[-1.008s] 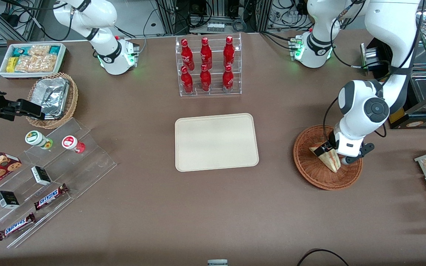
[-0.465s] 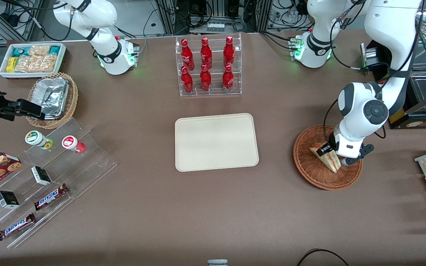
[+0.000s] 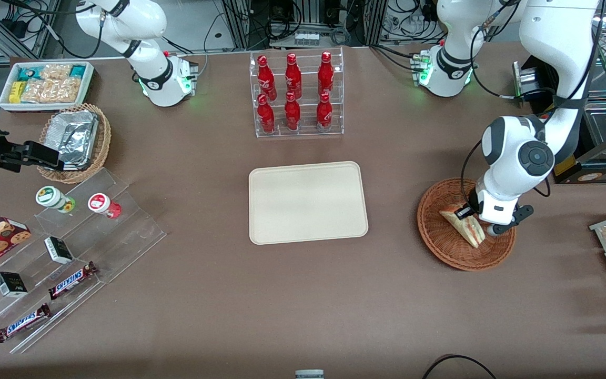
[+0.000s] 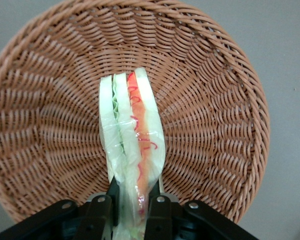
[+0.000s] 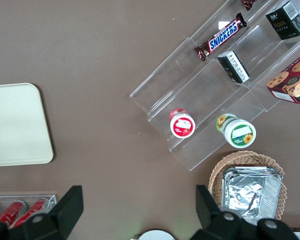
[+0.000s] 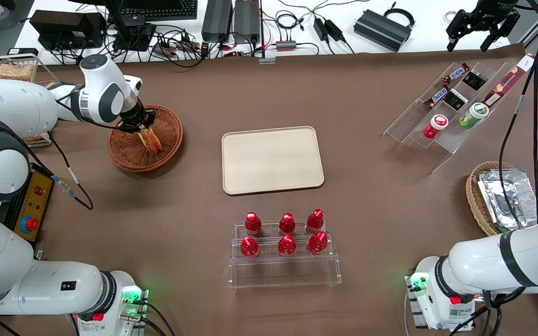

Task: Place sandwich from basket to tray
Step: 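Lift the sandwich and carry it with the left gripper over the tray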

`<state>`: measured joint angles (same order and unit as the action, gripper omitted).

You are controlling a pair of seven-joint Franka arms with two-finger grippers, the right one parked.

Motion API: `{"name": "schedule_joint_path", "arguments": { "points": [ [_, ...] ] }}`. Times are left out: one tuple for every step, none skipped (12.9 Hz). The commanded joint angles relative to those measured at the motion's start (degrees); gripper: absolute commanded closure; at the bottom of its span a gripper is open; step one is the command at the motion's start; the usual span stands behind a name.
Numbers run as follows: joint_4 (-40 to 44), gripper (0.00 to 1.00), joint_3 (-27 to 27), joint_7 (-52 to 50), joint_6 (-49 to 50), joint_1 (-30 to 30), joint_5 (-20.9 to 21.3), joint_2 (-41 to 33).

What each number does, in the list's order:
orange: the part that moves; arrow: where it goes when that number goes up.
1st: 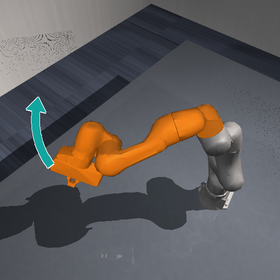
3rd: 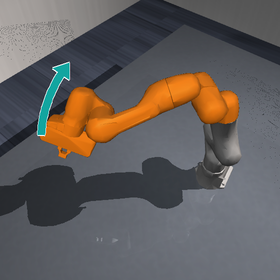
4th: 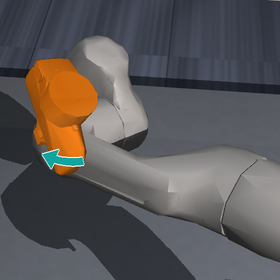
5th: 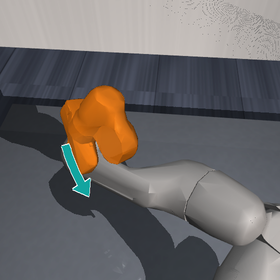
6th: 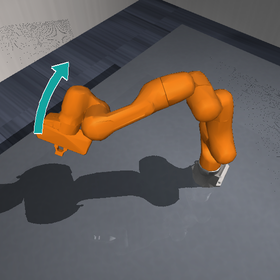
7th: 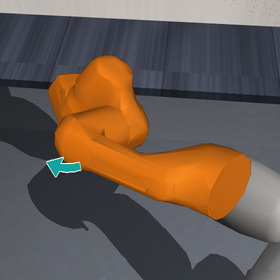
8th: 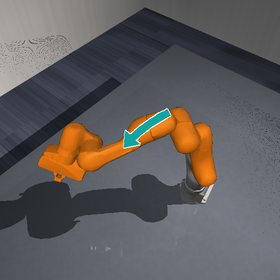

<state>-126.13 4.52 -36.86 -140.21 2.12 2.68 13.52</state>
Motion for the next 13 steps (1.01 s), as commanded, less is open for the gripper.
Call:
{"name": "schedule_joint_path", "arguments": {
  "points": [
    [2.7, 1.0, 0.7, -0.8, 8.1, 0.9, 3.6, -3.9],
    [5.2, 1.0, 0.8, -0.4, 12.4, 2.3, 3.7, -4.6],
    [7.5, 1.0, 0.9, -0.2, 15.9, 3.3, 3.9, -4.8],
    [9.6, 1.0, 1.0, -0.3, 18.7, 5.0, 4.2, -4.9],
    [12.6, 1.0, 1.0, -0.9, 21.7, 7.3, 4.1, -4.7],
    [15.9, 1.0, 1.0, -1.4, 24.6, 9.9, 4.0, -4.3],
    [18.9, 1.0, 1.1, -2.1, 27.4, 12.4, 3.6, -3.8],
    [20.9, 1.0, 1.1, -3.1, 28.3, 14.7, 3.2, -3.1],
    [22.6, 1.0, 1.1, -4.5, 28.2, 18.0, 2.9, -1.9],
    [25.1, 1.0, 1.1, -5.8, 28.2, 20.7, 2.8, -0.1],
    [27.5, 1.0, 1.1, -6.6, 28.2, 23.0, 2.0, 2.3],
    [29.7, 1.0, 1.1, -6.9, 28.1, 25.3, 0.1, 5.0],
    [31.8, 1.0, 1.1, -7.3, 28.0, 27.0, -2.0, 7.6]
  ]
}}
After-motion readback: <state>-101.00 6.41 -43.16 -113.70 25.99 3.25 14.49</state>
